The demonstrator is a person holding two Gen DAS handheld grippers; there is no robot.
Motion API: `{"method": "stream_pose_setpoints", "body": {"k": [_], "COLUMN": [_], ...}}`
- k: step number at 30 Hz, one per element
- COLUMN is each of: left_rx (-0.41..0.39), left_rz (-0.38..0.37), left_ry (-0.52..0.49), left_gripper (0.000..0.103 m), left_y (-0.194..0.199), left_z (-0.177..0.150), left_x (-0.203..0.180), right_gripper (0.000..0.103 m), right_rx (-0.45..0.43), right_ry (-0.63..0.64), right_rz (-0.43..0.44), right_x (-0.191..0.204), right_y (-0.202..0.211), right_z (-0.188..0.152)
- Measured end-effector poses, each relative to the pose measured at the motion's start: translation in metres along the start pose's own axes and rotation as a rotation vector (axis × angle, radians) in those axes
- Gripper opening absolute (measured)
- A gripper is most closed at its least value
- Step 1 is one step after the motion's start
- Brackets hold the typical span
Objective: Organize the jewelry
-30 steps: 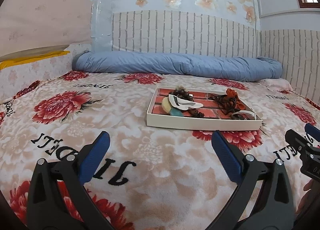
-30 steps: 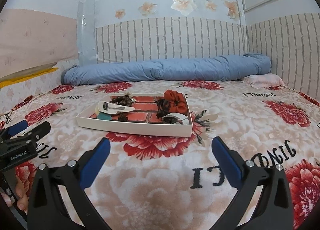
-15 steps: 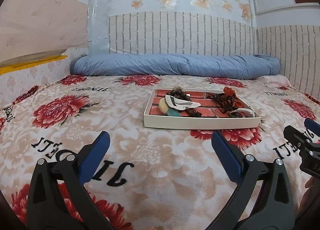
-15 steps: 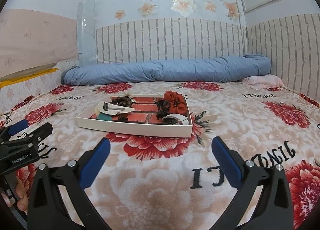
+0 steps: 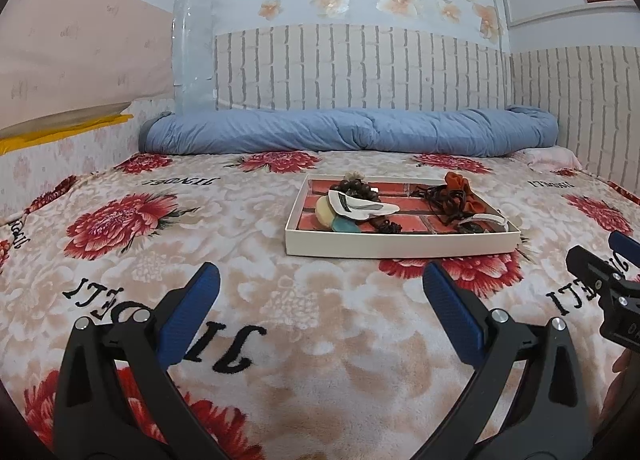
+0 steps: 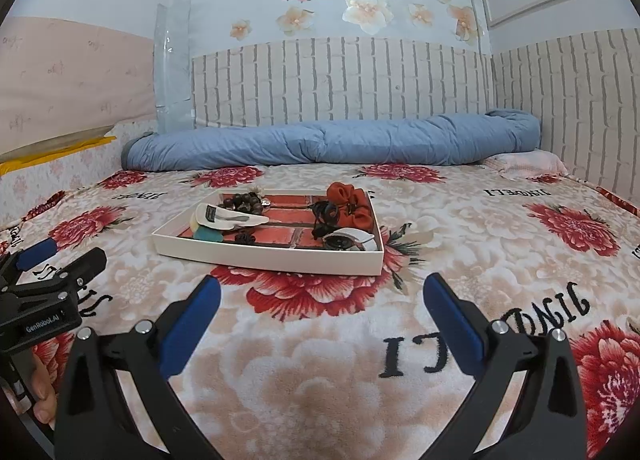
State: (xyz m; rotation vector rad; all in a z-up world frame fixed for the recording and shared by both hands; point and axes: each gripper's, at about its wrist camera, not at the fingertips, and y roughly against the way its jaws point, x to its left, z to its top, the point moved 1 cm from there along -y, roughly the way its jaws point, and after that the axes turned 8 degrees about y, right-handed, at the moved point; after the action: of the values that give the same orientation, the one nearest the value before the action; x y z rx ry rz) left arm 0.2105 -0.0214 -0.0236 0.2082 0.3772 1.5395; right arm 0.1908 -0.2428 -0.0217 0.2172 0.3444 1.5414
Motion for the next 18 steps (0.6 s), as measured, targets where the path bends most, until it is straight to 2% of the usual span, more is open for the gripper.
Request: {"method": "stream_pose_setpoints", "body": {"k": [18], "left_rx": [-0.001], "left_rz": [0.003], "left_ry": [-0.014], "left_gripper": [0.098], "left_y": [0.0007], "left_z": [-0.0014], "left_x": [-0.0032], "right_gripper": [0.099], "right_rx": [-0.001], "right_ry": [0.000], "right_rz": [0.000], "right_x": [-0.0006], "right_y": [-0.0001], "right_z": [0.0001]}}
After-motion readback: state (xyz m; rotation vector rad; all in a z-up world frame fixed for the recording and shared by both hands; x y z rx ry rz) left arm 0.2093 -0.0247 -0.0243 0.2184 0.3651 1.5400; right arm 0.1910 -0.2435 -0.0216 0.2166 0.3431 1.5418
